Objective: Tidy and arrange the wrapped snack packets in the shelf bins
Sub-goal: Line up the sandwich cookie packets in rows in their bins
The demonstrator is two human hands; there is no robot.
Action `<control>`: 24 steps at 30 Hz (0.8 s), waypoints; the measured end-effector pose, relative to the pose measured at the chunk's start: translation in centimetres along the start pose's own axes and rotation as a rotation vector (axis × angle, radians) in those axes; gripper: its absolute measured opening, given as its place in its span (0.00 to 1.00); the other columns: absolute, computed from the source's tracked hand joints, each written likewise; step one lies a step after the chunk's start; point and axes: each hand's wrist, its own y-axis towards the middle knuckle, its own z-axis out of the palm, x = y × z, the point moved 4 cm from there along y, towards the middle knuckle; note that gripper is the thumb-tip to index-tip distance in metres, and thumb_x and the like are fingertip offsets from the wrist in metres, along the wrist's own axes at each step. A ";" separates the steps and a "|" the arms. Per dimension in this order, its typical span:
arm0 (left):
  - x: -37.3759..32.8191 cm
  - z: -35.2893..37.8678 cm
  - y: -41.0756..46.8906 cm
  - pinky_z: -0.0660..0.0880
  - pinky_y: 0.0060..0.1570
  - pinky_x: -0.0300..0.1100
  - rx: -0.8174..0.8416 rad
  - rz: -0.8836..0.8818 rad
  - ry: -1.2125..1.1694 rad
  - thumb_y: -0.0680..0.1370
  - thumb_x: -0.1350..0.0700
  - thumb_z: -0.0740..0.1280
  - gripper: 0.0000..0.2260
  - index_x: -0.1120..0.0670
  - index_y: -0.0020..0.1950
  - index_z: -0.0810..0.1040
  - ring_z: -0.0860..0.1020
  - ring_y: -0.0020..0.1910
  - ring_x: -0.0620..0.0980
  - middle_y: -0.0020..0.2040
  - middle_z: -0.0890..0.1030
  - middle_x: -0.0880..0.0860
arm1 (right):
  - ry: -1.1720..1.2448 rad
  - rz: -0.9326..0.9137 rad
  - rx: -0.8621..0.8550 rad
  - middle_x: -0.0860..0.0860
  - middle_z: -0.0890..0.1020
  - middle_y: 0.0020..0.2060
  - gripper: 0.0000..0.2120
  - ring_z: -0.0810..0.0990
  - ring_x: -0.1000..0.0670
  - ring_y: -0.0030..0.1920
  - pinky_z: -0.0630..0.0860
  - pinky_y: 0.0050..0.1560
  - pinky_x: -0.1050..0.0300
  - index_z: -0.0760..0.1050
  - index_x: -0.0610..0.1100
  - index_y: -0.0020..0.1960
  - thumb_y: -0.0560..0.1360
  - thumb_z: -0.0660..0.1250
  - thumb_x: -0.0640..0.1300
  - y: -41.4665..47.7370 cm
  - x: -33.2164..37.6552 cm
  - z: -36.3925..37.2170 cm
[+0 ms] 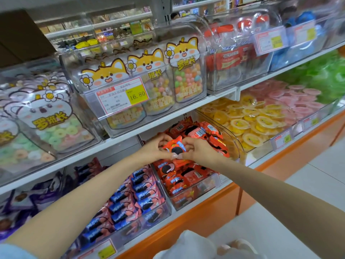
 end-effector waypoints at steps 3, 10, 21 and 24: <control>-0.7 -0.5 0.1 0.72 0.45 0.36 -0.002 0.037 0.196 0.65 0.54 0.77 0.22 0.51 0.53 0.71 0.74 0.39 0.42 0.44 0.75 0.48 | -0.301 -0.058 0.023 0.54 0.72 0.39 0.16 0.70 0.54 0.42 0.63 0.39 0.65 0.75 0.42 0.60 0.73 0.71 0.42 0.2 0.2 0.1; 0.7 0.5 0.6 0.64 0.37 0.44 0.062 0.018 0.993 0.72 0.54 0.69 0.19 0.50 0.61 0.70 0.72 0.43 0.50 0.45 0.75 0.50 | -0.649 -0.120 0.180 0.52 0.77 0.47 0.21 0.73 0.49 0.50 0.69 0.50 0.55 0.72 0.46 0.57 0.69 0.74 0.51 -0.3 -0.7 0.4; 1.3 2.0 1.6 0.68 0.41 0.42 0.018 0.010 1.329 0.73 0.45 0.68 0.15 0.54 0.51 0.75 0.77 0.51 0.54 0.50 0.80 0.53 | -1.116 -0.185 0.393 0.50 0.77 0.53 0.23 0.72 0.47 0.54 0.61 0.53 0.55 0.69 0.54 0.66 0.73 0.68 0.57 -0.2 -1.9 1.5; 1.4 1.8 1.6 0.68 0.41 0.42 0.023 -0.017 1.305 0.72 0.45 0.69 0.15 0.55 0.51 0.75 0.77 0.51 0.54 0.51 0.80 0.53 | -0.552 -0.027 0.296 0.52 0.75 0.45 0.19 0.73 0.51 0.46 0.67 0.47 0.62 0.72 0.46 0.58 0.70 0.73 0.48 -0.2 -1.6 0.2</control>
